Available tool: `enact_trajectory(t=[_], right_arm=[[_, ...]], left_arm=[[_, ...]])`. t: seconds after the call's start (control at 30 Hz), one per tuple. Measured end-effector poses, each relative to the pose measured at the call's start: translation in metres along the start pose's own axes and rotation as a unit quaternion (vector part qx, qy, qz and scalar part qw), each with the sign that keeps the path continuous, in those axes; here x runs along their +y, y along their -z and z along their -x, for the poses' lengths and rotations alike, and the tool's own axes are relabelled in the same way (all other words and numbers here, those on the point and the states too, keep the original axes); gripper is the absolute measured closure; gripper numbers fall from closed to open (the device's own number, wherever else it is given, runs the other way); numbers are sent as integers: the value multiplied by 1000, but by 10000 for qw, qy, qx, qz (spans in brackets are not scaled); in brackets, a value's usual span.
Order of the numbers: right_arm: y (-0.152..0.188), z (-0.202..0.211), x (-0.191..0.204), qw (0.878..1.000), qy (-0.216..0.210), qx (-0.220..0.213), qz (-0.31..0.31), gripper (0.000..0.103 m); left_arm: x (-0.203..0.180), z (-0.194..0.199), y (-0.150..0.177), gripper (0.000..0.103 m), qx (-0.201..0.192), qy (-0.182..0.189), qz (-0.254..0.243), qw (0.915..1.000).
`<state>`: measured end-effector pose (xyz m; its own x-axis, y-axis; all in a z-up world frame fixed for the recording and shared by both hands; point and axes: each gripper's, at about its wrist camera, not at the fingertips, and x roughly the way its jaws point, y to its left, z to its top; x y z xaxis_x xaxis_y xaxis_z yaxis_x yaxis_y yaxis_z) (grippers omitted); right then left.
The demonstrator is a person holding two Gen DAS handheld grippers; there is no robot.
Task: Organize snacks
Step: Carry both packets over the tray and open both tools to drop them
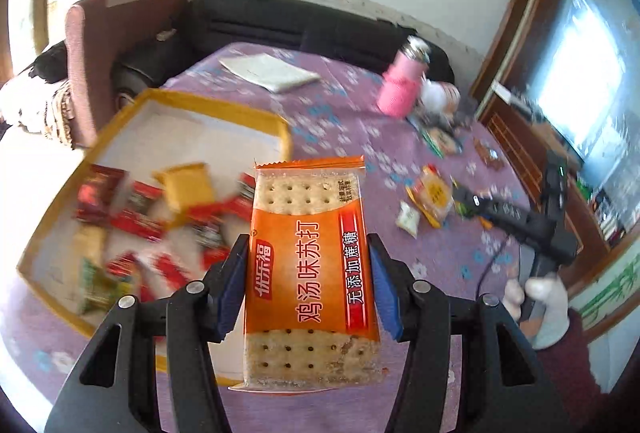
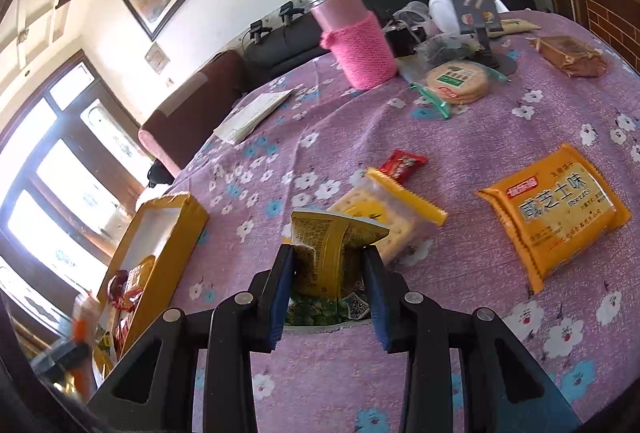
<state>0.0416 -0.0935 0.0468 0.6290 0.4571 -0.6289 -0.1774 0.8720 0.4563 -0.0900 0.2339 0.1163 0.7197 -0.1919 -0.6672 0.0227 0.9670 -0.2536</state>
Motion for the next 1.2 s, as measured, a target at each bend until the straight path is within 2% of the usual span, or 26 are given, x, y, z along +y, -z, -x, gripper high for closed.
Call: enact_trajectory(t=[0.1,0.23,0.37,0.43,0.53,0.73,0.9,1.1,1.2], right_arm=[[0,6,32,9994,-291,83,164,68],[-11,9,89,9966,-666,206,444,68],[-24,-1,154,9920,-894,345,827,68],[-23,-14,182,9896,-961,476,959,68],[-16,-47,210,9876,-892,718,1074,68],[7,-122,233,9838,-583,1260,1133,68],[22,-164,235,9802,-391,1549,1171,68],[25,-168,240,9809,-499,1514,1119,64],[25,-142,243,9828,-582,1270,1211,61]], left_arm=[[39,19,-27,49,-158,-218,211,9994],[70,21,-58,49,-247,-665,197,9973],[109,-6,-83,49,-69,-806,616,9948],[126,-21,-86,48,-26,-852,809,9931],[150,-54,-86,48,144,-704,1201,9902],[168,-106,-80,48,478,-574,1540,9852],[173,-120,-75,48,550,-544,1561,9847],[161,-105,-79,46,462,-528,1279,9893],[152,-82,-75,46,312,-579,1202,9906]])
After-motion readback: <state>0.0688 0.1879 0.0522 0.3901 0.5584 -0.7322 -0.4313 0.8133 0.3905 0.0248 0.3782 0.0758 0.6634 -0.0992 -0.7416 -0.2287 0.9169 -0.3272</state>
